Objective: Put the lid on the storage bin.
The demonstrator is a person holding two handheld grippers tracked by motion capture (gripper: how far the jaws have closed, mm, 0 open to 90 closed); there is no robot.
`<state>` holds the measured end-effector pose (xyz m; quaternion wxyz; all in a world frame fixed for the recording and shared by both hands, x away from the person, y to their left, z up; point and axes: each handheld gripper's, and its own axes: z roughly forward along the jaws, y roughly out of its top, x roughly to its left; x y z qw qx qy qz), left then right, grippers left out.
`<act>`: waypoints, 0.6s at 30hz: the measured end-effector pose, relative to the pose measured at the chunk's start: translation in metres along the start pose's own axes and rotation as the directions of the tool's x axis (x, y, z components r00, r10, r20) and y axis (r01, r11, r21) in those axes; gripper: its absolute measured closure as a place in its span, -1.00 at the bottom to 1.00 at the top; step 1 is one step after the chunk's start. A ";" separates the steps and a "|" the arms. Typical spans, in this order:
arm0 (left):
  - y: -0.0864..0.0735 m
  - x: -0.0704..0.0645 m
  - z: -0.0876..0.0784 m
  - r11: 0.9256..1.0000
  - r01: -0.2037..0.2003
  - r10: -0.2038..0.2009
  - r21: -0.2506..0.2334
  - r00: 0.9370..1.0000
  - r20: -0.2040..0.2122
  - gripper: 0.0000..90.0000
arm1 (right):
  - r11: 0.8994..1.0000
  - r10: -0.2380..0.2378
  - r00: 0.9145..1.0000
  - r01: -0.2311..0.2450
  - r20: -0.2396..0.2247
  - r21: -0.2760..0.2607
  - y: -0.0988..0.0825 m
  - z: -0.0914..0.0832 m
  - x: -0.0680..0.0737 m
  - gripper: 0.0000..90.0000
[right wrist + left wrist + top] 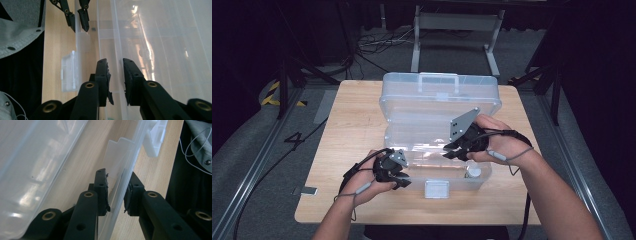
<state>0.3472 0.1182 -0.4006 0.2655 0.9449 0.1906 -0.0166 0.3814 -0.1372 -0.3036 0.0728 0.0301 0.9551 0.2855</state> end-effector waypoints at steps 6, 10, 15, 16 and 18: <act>0.000 0.000 0.000 1.000 -0.001 0.001 0.004 1.000 -0.002 0.67 | 0.998 0.021 1.000 -0.021 0.008 -0.055 -0.007 -0.003 0.000 0.63; 0.000 0.000 0.000 1.000 0.004 -0.004 0.004 1.000 -0.004 0.67 | 0.990 0.063 0.998 -0.060 0.017 -0.130 -0.012 -0.012 -0.001 0.64; 0.000 0.000 0.000 1.000 0.003 -0.003 0.009 1.000 -0.010 0.67 | 0.956 0.130 0.989 -0.105 0.076 -0.273 -0.023 -0.033 -0.003 0.79; 0.000 0.000 0.001 1.000 0.001 -0.001 0.009 1.000 -0.011 0.67 | 0.943 0.162 0.982 -0.126 0.096 -0.308 -0.026 -0.038 -0.004 0.83; 0.000 -0.001 0.001 1.000 0.003 -0.002 0.027 1.000 -0.020 0.67 | 0.917 0.224 0.965 -0.160 0.139 -0.366 -0.035 -0.047 -0.007 0.90</act>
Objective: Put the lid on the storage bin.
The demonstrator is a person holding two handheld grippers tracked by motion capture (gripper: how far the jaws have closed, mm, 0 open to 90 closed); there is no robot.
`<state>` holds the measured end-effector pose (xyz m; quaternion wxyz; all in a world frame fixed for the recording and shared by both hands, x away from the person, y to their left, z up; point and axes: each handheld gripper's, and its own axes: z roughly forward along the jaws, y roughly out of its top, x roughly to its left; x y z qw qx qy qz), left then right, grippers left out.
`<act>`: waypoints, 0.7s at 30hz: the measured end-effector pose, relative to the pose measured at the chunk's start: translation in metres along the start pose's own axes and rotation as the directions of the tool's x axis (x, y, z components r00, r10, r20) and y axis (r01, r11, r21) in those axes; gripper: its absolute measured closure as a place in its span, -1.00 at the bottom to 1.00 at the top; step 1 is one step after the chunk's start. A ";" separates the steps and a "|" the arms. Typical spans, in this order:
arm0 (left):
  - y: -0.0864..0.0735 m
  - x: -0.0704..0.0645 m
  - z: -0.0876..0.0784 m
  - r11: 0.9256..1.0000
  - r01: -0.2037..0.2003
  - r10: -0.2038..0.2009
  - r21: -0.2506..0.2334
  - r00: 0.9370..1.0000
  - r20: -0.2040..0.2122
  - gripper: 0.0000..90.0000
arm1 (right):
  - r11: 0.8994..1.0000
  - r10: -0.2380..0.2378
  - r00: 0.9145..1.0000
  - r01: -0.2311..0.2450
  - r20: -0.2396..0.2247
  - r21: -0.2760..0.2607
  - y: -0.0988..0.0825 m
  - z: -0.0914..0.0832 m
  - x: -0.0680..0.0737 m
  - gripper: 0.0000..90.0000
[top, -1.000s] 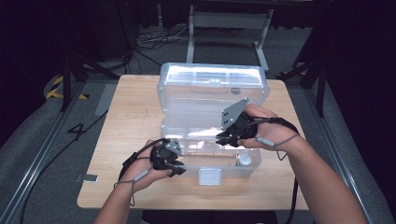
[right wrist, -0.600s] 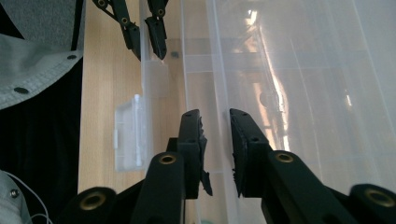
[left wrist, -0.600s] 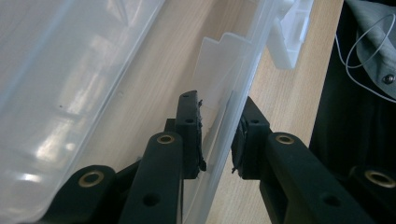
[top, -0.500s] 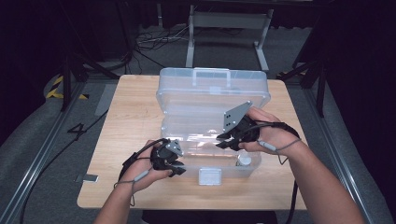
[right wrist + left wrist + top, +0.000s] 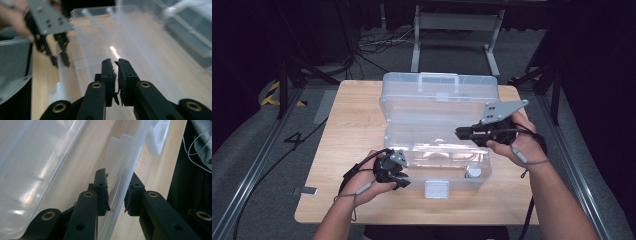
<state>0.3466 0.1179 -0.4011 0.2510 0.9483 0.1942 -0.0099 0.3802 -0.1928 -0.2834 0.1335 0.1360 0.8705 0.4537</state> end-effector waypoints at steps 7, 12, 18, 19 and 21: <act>-0.001 0.000 0.000 1.000 0.007 -0.007 0.007 1.000 -0.006 0.67 | 0.968 0.184 0.971 -0.152 0.155 -0.198 -0.018 -0.028 -0.017 0.95; -0.002 0.000 0.000 1.000 0.017 -0.017 -0.004 1.000 -0.002 0.67 | 0.956 0.234 0.959 -0.197 0.159 -0.218 -0.028 -0.031 -0.022 0.98; -0.004 0.002 -0.002 0.999 0.033 -0.033 -0.019 0.999 0.012 0.64 | 0.928 0.300 0.934 -0.237 0.196 -0.288 -0.037 -0.034 -0.020 1.00; -0.004 0.001 -0.003 0.999 0.041 -0.041 -0.025 0.999 0.018 0.62 | 0.917 0.319 0.926 -0.248 0.203 -0.313 -0.039 -0.036 -0.020 1.00; -0.006 0.002 -0.008 0.997 0.056 -0.054 -0.052 0.998 0.028 0.59 | 0.897 0.351 0.911 -0.261 0.215 -0.356 -0.044 -0.038 -0.020 1.00</act>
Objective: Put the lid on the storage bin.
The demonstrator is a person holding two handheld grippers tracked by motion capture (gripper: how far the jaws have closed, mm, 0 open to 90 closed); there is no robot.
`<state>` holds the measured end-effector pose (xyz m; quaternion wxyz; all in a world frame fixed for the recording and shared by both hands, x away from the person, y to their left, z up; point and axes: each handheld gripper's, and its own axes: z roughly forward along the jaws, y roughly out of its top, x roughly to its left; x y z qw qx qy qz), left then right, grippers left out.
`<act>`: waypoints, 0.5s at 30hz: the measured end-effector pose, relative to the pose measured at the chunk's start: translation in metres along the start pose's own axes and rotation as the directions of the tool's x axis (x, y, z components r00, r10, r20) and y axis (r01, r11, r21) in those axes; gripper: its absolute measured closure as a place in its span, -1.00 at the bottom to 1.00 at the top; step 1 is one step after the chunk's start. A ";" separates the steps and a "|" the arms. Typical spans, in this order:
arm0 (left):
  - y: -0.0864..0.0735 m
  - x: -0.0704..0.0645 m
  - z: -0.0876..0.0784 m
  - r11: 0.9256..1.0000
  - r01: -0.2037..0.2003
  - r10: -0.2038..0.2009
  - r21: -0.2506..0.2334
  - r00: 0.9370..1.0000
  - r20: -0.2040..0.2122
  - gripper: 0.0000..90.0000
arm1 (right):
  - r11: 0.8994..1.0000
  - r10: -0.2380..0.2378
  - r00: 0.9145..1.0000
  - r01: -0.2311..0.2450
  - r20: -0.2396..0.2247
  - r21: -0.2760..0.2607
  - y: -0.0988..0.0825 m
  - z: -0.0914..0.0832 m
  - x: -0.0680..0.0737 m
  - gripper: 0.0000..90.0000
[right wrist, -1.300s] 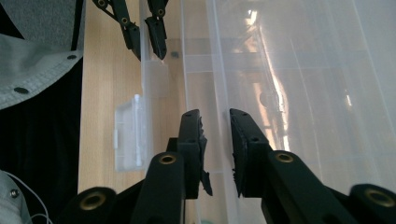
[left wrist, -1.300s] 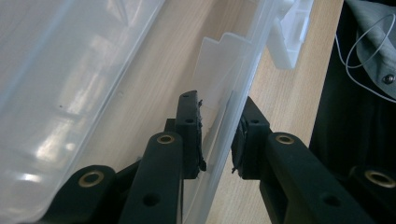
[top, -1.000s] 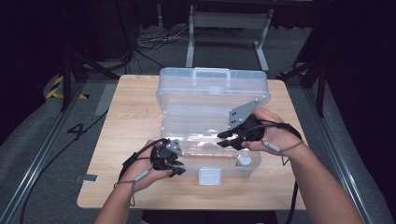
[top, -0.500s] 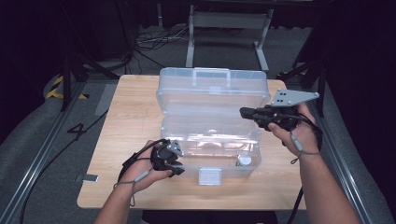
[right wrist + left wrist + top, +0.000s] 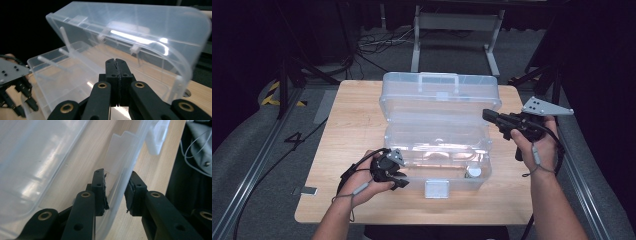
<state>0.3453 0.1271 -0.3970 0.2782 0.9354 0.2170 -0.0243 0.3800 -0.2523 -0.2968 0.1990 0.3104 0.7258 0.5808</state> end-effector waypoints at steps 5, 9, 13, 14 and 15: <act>-0.002 -0.003 -0.013 0.998 0.024 -0.024 -0.054 1.000 0.012 0.54 | 0.999 0.041 0.999 -0.040 0.020 -0.031 -0.010 -0.002 -0.004 1.00; -0.003 -0.006 -0.033 0.992 0.031 -0.032 -0.124 0.999 -0.007 0.48 | 0.997 0.057 0.997 -0.055 0.046 -0.046 -0.020 -0.002 -0.005 1.00; -0.004 -0.008 -0.053 0.972 0.039 -0.045 -0.230 0.999 -0.020 0.55 | 0.999 0.048 0.998 -0.047 0.048 -0.026 -0.021 -0.002 -0.003 1.00; -0.004 -0.008 -0.053 0.972 0.039 -0.045 -0.230 0.999 -0.020 0.59 | 0.999 0.048 0.998 -0.047 0.048 -0.026 -0.021 -0.002 -0.003 1.00; -0.003 -0.008 -0.061 0.964 0.038 -0.047 -0.263 0.999 -0.027 0.62 | 0.999 0.042 0.998 -0.041 0.051 -0.021 -0.022 -0.004 -0.001 1.00</act>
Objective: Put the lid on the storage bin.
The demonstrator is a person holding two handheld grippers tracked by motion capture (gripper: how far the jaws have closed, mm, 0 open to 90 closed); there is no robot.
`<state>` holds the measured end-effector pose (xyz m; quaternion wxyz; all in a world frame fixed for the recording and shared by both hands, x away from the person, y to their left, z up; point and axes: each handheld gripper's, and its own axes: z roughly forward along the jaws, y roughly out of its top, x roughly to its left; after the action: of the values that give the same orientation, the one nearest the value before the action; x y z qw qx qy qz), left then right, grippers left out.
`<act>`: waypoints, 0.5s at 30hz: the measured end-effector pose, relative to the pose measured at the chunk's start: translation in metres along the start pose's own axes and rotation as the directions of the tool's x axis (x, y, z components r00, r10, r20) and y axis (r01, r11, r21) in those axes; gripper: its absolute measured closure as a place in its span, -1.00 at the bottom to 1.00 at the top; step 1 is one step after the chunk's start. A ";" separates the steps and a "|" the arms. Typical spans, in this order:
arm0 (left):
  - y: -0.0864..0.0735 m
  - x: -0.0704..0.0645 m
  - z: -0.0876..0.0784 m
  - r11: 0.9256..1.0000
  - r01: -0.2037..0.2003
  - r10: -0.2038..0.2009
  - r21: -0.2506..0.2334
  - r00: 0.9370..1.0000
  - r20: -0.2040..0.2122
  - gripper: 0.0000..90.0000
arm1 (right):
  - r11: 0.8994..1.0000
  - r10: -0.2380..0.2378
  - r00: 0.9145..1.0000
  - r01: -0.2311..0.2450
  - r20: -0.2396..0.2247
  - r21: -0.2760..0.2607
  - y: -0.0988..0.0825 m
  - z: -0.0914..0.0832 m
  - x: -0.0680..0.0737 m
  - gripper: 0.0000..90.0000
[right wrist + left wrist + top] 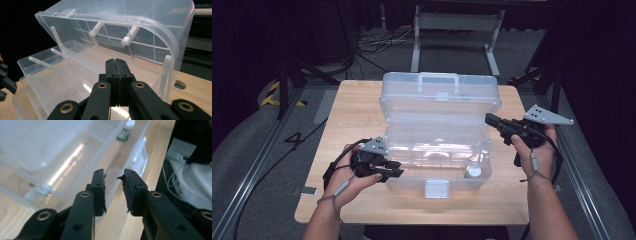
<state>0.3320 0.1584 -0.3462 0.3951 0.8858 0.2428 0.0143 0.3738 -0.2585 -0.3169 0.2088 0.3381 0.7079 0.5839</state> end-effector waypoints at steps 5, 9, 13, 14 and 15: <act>0.006 -0.001 -0.010 0.998 0.004 -0.004 -0.062 1.000 0.004 0.70 | 1.000 0.003 1.000 -0.003 0.013 -0.008 0.001 -0.004 -0.001 1.00; 0.013 -0.001 -0.022 0.990 0.013 -0.014 -0.137 1.000 -0.004 0.75 | 1.000 0.010 1.000 -0.010 0.022 -0.005 -0.001 -0.005 -0.005 1.00; 0.018 0.002 -0.032 0.971 0.029 -0.037 -0.237 0.999 -0.030 0.77 | 1.000 0.013 1.000 -0.013 0.028 0.008 -0.005 -0.004 -0.008 1.00; 0.019 0.003 -0.032 0.969 0.031 -0.042 -0.244 0.998 -0.040 0.77 | 1.000 0.012 0.999 -0.013 0.030 0.008 -0.005 -0.004 -0.008 1.00; 0.019 0.004 -0.031 0.968 0.035 -0.049 -0.247 0.997 -0.052 0.77 | 1.000 0.010 0.999 -0.011 0.037 0.008 -0.006 -0.004 -0.009 1.00</act>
<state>0.3368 0.1702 -0.3122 0.4949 0.8240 0.2690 0.0613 0.3763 -0.2682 -0.3225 0.2173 0.3534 0.7044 0.5759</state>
